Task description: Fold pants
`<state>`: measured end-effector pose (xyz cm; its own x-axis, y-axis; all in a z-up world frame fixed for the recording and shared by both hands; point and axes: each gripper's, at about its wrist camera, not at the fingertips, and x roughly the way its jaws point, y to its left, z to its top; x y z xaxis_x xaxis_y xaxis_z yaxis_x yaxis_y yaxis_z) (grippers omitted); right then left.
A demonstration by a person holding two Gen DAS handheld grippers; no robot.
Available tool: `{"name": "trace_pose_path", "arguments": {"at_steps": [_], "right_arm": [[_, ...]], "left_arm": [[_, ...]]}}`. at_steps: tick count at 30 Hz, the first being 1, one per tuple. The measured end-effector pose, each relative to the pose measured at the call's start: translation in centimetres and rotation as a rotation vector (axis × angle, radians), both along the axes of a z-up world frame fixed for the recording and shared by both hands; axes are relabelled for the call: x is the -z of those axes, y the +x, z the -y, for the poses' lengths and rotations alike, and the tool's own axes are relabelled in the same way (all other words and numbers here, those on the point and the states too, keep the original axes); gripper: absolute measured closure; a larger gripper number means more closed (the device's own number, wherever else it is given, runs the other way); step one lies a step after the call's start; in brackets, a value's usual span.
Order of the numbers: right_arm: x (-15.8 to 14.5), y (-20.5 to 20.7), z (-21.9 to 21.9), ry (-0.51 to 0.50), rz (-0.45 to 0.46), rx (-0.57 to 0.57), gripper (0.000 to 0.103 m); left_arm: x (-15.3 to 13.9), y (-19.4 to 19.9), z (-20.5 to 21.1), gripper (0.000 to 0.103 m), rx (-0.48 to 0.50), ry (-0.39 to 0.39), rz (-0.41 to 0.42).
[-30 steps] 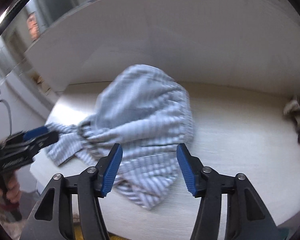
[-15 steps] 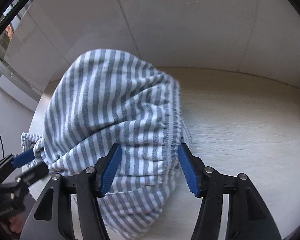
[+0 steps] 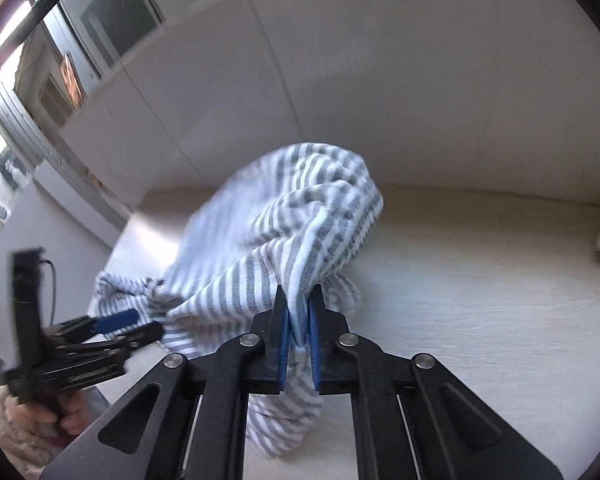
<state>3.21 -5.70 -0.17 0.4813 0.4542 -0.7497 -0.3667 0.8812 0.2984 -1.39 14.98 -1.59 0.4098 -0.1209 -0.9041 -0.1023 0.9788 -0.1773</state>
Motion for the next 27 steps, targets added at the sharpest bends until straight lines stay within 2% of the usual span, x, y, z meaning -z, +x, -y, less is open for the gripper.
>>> {"name": "trace_pose_path", "arguments": {"at_steps": [7, 13, 17, 21, 25, 27], "right_arm": [[-5.2, -2.7, 2.9, -0.009, 0.113, 0.075, 0.094], [-8.1, -4.0, 6.1, -0.056, 0.166, 0.161, 0.094], [-9.7, -5.1, 9.3, -0.088, 0.208, 0.25, 0.094], [-9.7, -5.5, 12.0, -0.139, 0.205, 0.33, 0.094], [-7.7, -5.3, 14.9, -0.211, 0.14, 0.438, 0.094], [-6.6, -5.3, 16.6, -0.217, 0.105, 0.48, 0.094]], "left_arm": [[0.3, 0.7, 0.1, 0.043, 0.005, -0.007, -0.007], [-0.6, 1.1, 1.7, 0.042, 0.075, -0.021, 0.021], [-1.0, 1.1, 1.9, 0.042, 0.08, -0.01, 0.029], [-0.9, 1.1, 0.9, 0.042, 0.048, 0.007, 0.018], [-0.2, 1.0, -0.4, 0.042, 0.005, 0.035, -0.006], [0.1, 1.0, -1.1, 0.042, -0.014, 0.055, -0.009]]}}
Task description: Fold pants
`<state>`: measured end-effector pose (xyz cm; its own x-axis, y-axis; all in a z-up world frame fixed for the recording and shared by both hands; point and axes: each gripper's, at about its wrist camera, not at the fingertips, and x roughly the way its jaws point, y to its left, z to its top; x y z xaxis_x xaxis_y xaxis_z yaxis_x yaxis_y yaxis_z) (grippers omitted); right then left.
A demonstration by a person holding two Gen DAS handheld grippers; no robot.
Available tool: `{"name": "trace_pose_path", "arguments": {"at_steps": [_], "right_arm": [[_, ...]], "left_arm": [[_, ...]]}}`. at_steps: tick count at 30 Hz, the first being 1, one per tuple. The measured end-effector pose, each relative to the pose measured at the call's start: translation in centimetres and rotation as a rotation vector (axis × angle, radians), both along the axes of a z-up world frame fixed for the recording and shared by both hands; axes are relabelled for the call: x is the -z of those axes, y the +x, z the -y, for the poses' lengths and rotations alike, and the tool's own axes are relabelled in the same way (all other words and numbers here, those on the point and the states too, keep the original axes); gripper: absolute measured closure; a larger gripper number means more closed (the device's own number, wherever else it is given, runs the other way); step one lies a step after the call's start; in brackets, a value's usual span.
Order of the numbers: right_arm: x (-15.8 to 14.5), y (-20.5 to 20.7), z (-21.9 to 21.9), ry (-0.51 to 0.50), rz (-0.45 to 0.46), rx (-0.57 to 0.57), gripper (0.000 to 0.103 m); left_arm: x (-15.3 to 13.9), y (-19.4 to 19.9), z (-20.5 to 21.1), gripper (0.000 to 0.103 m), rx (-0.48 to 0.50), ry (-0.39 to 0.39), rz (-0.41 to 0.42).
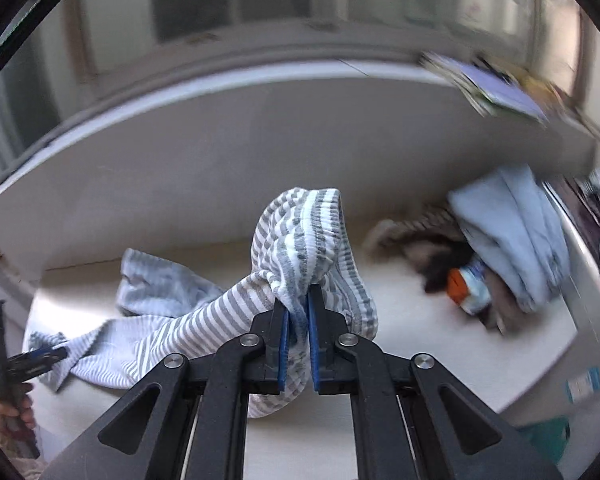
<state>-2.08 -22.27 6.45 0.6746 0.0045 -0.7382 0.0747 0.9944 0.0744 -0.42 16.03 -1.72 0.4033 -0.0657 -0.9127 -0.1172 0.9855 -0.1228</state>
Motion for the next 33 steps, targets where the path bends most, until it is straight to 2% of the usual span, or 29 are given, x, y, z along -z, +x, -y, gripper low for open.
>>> {"name": "trace_pose_path", "arguments": {"at_steps": [5, 8, 10, 13, 18, 21, 22, 23, 26, 30, 33], "right_arm": [[4.5, 0.9, 3.0, 0.003, -0.119, 0.069, 0.094], [6.9, 1.0, 3.5, -0.006, -0.166, 0.084, 0.094], [7.8, 1.0, 3.5, -0.013, -0.189, 0.087, 0.094], [8.9, 1.2, 3.9, -0.009, -0.214, 0.094, 0.094], [9.2, 1.5, 3.9, -0.013, -0.219, 0.083, 0.094], [9.3, 1.7, 3.9, -0.016, -0.22, 0.079, 0.094], [9.2, 1.7, 4.0, -0.006, -0.215, 0.08, 0.094], [9.2, 1.6, 4.1, 0.0, -0.211, 0.08, 0.094], [9.0, 1.5, 4.3, 0.003, -0.203, 0.076, 0.094], [8.6, 1.5, 5.1, 0.012, -0.19, 0.092, 0.094], [8.3, 1.4, 5.8, 0.024, -0.176, 0.104, 0.094]], "left_arm": [[1.1, 0.5, -0.8, 0.042, -0.017, 0.046, -0.025], [2.2, 1.0, -0.7, 0.041, 0.002, 0.007, -0.053], [3.2, 1.4, -0.7, 0.037, 0.015, -0.003, -0.077], [3.6, 1.3, 0.5, 0.036, 0.024, 0.038, -0.087], [4.1, 1.5, 1.5, 0.035, 0.023, 0.091, -0.059], [4.0, 1.5, 1.5, 0.056, 0.023, 0.114, -0.029], [3.5, 1.0, 1.4, 0.073, 0.02, 0.099, -0.028], [3.4, 1.2, 1.1, 0.081, 0.014, 0.077, -0.031], [1.8, 0.8, 0.2, 0.088, -0.02, -0.005, -0.005], [-1.3, 0.3, -0.1, 0.089, -0.029, -0.05, 0.06], [-4.6, 0.1, 0.6, 0.09, 0.003, -0.076, 0.133]]}}
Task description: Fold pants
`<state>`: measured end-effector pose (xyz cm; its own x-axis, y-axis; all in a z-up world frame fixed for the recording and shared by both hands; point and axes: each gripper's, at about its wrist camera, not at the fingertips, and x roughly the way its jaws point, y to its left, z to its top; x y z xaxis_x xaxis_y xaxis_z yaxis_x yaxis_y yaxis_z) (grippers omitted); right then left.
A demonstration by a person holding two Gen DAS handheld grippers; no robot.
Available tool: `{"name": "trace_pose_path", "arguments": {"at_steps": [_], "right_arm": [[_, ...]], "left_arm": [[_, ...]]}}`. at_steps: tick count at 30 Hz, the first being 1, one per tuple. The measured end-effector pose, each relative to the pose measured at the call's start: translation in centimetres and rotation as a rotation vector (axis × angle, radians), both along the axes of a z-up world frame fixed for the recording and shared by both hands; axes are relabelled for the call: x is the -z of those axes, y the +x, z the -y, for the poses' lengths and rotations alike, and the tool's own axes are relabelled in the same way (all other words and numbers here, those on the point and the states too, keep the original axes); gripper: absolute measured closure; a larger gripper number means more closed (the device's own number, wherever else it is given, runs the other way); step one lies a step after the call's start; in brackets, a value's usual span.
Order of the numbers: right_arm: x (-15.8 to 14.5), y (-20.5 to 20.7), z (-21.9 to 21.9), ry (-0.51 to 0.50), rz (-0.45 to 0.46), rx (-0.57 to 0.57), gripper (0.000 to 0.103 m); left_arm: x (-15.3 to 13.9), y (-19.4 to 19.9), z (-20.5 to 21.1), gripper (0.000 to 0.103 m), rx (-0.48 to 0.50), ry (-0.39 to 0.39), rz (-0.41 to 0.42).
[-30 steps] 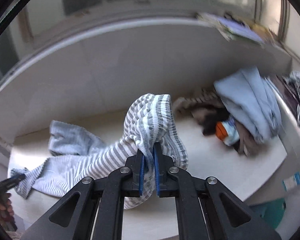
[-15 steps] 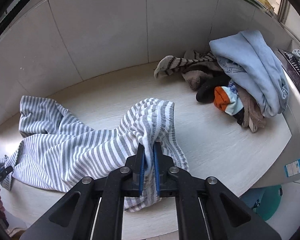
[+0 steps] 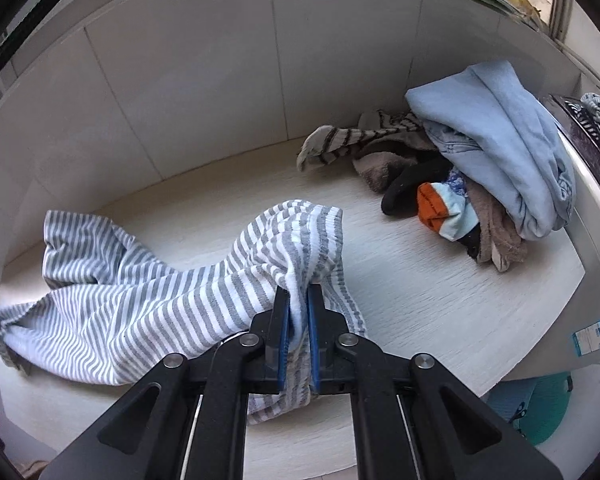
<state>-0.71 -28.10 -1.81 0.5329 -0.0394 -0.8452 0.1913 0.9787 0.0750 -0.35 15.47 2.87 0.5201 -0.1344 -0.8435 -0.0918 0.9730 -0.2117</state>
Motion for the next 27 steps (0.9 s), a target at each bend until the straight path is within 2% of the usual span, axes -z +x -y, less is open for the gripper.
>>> {"name": "trace_pose_path", "arguments": {"at_steps": [7, 11, 15, 18, 21, 25, 27], "right_arm": [[-1.1, -0.8, 1.1, 0.013, 0.036, 0.009, 0.094], [-2.2, -1.2, 2.2, 0.002, 0.072, 0.016, 0.094], [-2.7, -1.1, 4.0, 0.005, 0.085, 0.048, 0.094], [-2.7, -0.3, 4.9, -0.006, 0.087, 0.048, 0.094], [-2.3, 1.5, 5.0, -0.013, 0.089, 0.033, 0.093], [-0.6, 4.1, 3.8, -0.024, 0.047, -0.021, 0.092], [0.0, 4.9, 3.0, -0.045, 0.017, -0.031, 0.08]], "left_arm": [[-7.0, 1.3, 3.4, 0.09, 0.135, -0.034, 0.173], [-8.8, 2.7, 6.0, 0.09, 0.197, 0.016, 0.246], [-9.0, 4.5, 6.6, 0.09, 0.171, 0.034, 0.263], [-9.5, 5.1, 6.1, 0.09, 0.113, 0.026, 0.279], [-9.4, 6.3, 5.7, 0.09, 0.063, 0.061, 0.298], [-6.8, 8.4, 6.2, 0.089, 0.068, 0.136, 0.253], [-4.6, 9.4, 6.4, 0.087, 0.087, 0.153, 0.203]]}}
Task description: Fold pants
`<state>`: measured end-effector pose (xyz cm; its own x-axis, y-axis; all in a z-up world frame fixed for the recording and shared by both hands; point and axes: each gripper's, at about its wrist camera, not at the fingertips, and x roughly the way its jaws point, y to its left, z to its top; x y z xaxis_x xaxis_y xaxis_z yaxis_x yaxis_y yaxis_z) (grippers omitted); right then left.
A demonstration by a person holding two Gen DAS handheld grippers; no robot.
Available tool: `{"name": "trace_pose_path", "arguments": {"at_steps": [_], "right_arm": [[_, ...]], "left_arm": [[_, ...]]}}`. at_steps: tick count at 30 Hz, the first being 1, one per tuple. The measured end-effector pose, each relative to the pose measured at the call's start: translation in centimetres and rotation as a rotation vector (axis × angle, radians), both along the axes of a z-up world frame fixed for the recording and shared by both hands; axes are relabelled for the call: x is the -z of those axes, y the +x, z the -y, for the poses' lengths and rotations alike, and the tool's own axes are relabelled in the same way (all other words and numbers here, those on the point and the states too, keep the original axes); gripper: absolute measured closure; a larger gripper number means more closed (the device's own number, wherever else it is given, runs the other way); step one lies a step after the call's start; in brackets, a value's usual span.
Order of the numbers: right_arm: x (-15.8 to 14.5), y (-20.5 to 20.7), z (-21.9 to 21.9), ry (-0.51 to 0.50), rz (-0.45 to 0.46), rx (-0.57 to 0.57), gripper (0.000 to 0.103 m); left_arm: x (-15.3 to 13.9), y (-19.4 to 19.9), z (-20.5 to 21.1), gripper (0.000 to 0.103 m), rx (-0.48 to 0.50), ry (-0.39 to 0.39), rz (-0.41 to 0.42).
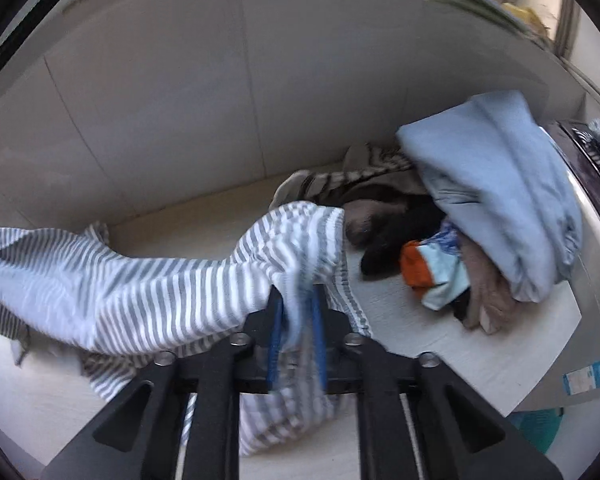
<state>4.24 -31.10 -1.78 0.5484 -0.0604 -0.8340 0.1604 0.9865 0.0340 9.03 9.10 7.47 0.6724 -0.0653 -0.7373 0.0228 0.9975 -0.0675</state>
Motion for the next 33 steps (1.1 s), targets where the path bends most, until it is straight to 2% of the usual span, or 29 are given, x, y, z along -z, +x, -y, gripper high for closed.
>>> {"name": "trace_pose_path", "arguments": {"at_steps": [1, 3, 4, 5, 9, 13, 15, 18, 22, 26, 31, 32, 33], "right_arm": [[0.3, 0.3, -0.5, -0.012, -0.011, -0.002, 0.077], [0.6, 0.5, -1.2, -0.01, -0.022, -0.019, 0.068], [0.7, 0.4, -1.6, -0.005, -0.028, -0.031, 0.067], [0.6, 0.2, -2.0, -0.007, -0.031, -0.043, 0.066], [0.2, -1.0, -4.1, -0.049, -0.029, -0.107, 0.066], [-0.3, -2.5, -8.4, 0.008, -0.038, -0.276, 0.066], [0.1, -3.0, -10.7, 0.059, -0.057, -0.355, 0.066], [1.3, -3.4, -14.6, 0.126, -0.099, -0.462, 0.066], [3.3, -3.2, -19.0, 0.179, -0.149, -0.541, 0.066], [4.8, -2.0, -21.4, 0.223, -0.189, -0.542, 0.066], [5.9, 0.2, -22.8, 0.227, -0.218, -0.495, 0.066], [6.0, 0.4, -23.0, 0.227, -0.221, -0.492, 0.068], [6.0, 0.4, -23.3, 0.227, -0.221, -0.494, 0.08]], "left_arm": [[0.9, 0.4, 0.1, 0.082, 0.01, 0.013, -0.028], [2.4, 0.8, 0.3, 0.061, 0.012, 0.05, -0.085], [3.1, 0.8, 0.3, 0.049, -0.003, 0.069, -0.11], [3.4, 0.6, 0.3, 0.047, -0.009, 0.07, -0.117], [3.9, -0.8, -0.5, 0.044, -0.016, 0.009, -0.134], [5.1, -2.5, -0.5, 0.042, -0.003, -0.097, -0.184], [5.8, -3.4, 0.2, 0.042, 0.016, -0.126, -0.207], [7.2, -4.2, 1.4, 0.042, 0.038, -0.123, -0.24], [8.6, -5.2, 2.2, 0.042, 0.054, -0.094, -0.272], [9.4, -5.9, 2.2, 0.042, 0.062, -0.071, -0.281], [9.7, -6.8, 1.5, 0.042, 0.064, -0.043, -0.287], [9.8, -7.0, 1.3, 0.042, 0.064, -0.049, -0.291], [9.9, -7.1, 1.1, 0.042, 0.065, -0.055, -0.294]]}}
